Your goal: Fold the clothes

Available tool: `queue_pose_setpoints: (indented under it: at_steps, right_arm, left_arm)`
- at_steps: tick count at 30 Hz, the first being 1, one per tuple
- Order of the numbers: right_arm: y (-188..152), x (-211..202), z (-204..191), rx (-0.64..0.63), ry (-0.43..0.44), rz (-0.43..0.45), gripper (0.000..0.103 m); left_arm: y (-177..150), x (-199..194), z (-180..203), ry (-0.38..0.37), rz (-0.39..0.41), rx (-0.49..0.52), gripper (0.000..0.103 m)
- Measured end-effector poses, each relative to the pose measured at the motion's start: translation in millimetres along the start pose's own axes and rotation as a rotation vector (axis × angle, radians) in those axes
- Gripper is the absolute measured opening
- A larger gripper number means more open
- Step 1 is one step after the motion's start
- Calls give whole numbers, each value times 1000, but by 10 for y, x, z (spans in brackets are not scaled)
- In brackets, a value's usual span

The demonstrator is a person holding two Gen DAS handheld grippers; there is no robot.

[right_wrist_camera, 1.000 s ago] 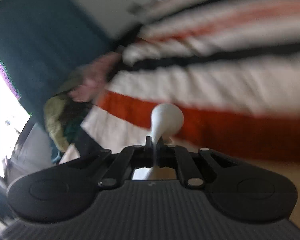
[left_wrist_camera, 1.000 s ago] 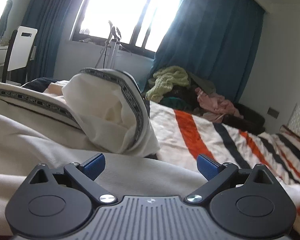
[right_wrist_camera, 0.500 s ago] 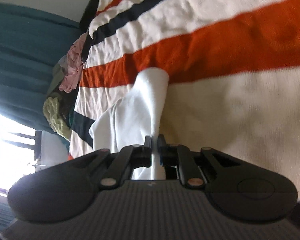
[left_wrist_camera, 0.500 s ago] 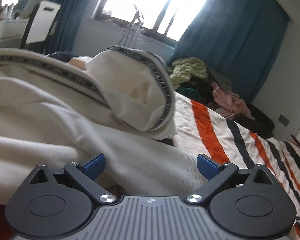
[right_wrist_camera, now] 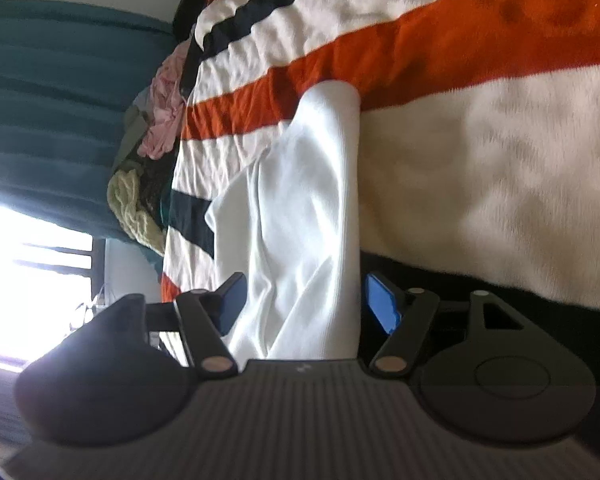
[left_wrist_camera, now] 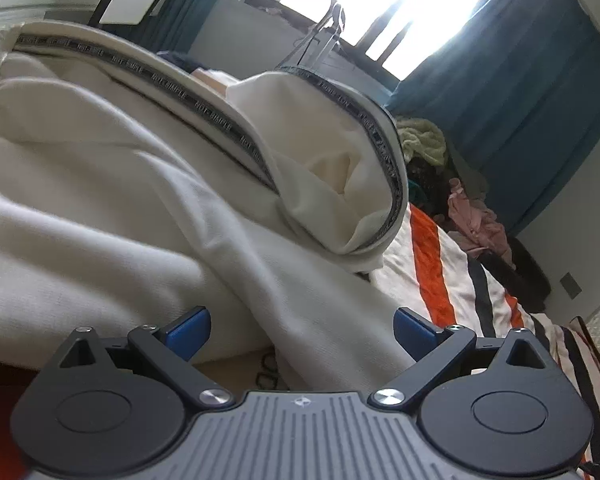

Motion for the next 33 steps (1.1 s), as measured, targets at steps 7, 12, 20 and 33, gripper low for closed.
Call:
queue_pose_setpoints:
  at_steps: [7,12,20,33]
  right_arm:
    - [205,132,126,-30,-66,58,60]
    - [353,239,306,-41,-130,97,52]
    - [502,317,321,-134,-128,118,14]
    - [593,182,56,-258,-45,193,5]
  left_arm:
    - [-85,-123,-445,-3,-145,-197,98]
    - [-135,-243,-1087,30,-241,-519,92]
    - [-4,-208,-1458,161,-188,-708,71]
    - [964,-798,-1558,188,11,-560,11]
Point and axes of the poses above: each gripper's, at about its wrist camera, not at the fingertips, and x roughly the way its jaws point, z to its right, y to its top, the point moved 7 cm from there along x, roughly the way its jaws point, and after that the axes turned 13 degrees about y, right-handed, at the moved point
